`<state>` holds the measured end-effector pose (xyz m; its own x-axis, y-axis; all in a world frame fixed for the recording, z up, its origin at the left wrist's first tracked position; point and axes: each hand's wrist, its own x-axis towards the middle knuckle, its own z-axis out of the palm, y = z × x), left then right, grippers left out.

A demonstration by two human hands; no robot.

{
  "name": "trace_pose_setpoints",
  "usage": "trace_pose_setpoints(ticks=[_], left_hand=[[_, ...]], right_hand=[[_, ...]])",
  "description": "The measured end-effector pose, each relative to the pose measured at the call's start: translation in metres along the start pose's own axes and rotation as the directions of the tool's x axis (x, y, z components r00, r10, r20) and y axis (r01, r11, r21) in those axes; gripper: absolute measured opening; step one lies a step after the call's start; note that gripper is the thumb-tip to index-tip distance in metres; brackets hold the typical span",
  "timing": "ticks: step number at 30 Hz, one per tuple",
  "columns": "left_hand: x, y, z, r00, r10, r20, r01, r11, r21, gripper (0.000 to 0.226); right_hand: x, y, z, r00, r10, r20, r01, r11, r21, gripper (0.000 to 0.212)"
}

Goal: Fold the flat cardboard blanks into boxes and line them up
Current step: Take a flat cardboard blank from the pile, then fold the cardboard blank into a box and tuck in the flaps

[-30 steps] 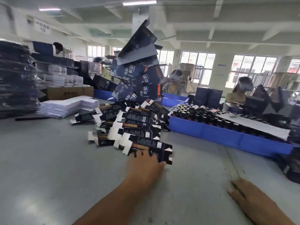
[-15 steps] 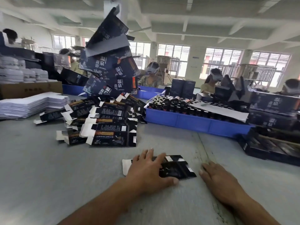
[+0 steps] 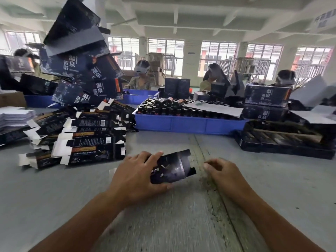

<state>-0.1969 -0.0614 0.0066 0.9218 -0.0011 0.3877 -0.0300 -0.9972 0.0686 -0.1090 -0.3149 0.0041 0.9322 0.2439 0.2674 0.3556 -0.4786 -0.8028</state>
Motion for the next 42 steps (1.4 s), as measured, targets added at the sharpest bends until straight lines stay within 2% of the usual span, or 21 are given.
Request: trace_pose_setpoints(ticks=[3, 5, 9, 11, 14, 19, 22, 28, 34, 38, 42], left_hand=[[-0.003, 0.006, -0.006, 0.987, 0.107, -0.122, -0.107, 0.994, 0.007, 0.106], [-0.005, 0.008, -0.006, 0.975, 0.158, -0.154, -0.162, 0.987, -0.012, 0.102], [-0.008, 0.011, -0.007, 0.968, 0.209, -0.142, -0.216, 0.976, -0.032, 0.098], [-0.01, 0.012, -0.009, 0.956, 0.24, -0.169, -0.243, 0.97, 0.0, 0.094], [-0.01, 0.014, -0.009, 0.96, 0.246, -0.136, -0.25, 0.968, -0.015, 0.095], [-0.01, 0.019, -0.008, 0.951, 0.282, -0.124, -0.285, 0.959, -0.009, 0.101], [-0.01, 0.024, -0.009, 0.936, 0.311, -0.165, -0.311, 0.95, 0.026, 0.107], [-0.011, 0.03, -0.007, 0.924, 0.328, -0.197, -0.344, 0.938, -0.049, 0.101], [-0.01, 0.028, -0.01, 0.914, 0.302, -0.272, -0.334, 0.939, -0.078, 0.086], [-0.009, 0.025, -0.012, 0.899, 0.325, -0.294, -0.334, 0.942, 0.022, 0.075], [-0.008, 0.024, -0.013, 0.887, 0.36, -0.289, -0.356, 0.932, 0.068, 0.07]], right_hand=[[-0.003, -0.008, -0.004, 0.997, 0.056, 0.06, -0.072, 0.948, 0.311, 0.004], [-0.005, -0.014, -0.007, 0.989, 0.047, 0.138, -0.105, 0.887, 0.449, 0.003], [-0.008, -0.019, -0.008, 0.965, 0.024, 0.262, -0.159, 0.844, 0.512, 0.016], [-0.008, -0.019, -0.009, 0.936, 0.036, 0.35, -0.227, 0.821, 0.524, 0.025], [-0.008, -0.018, -0.011, 0.893, 0.024, 0.45, -0.289, 0.798, 0.529, 0.034], [-0.007, -0.023, -0.008, 0.935, -0.049, 0.351, -0.136, 0.864, 0.484, 0.036], [-0.009, -0.027, -0.006, 0.95, -0.095, 0.298, -0.061, 0.878, 0.475, 0.032], [-0.018, -0.037, 0.005, 0.956, -0.187, 0.227, 0.097, 0.93, 0.355, 0.031], [-0.022, -0.041, 0.006, 0.951, -0.197, 0.239, 0.109, 0.935, 0.337, 0.034], [-0.023, -0.043, 0.008, 0.954, -0.211, 0.211, 0.126, 0.927, 0.354, 0.035], [-0.023, -0.045, 0.011, 0.965, -0.215, 0.148, 0.149, 0.92, 0.364, 0.052]])
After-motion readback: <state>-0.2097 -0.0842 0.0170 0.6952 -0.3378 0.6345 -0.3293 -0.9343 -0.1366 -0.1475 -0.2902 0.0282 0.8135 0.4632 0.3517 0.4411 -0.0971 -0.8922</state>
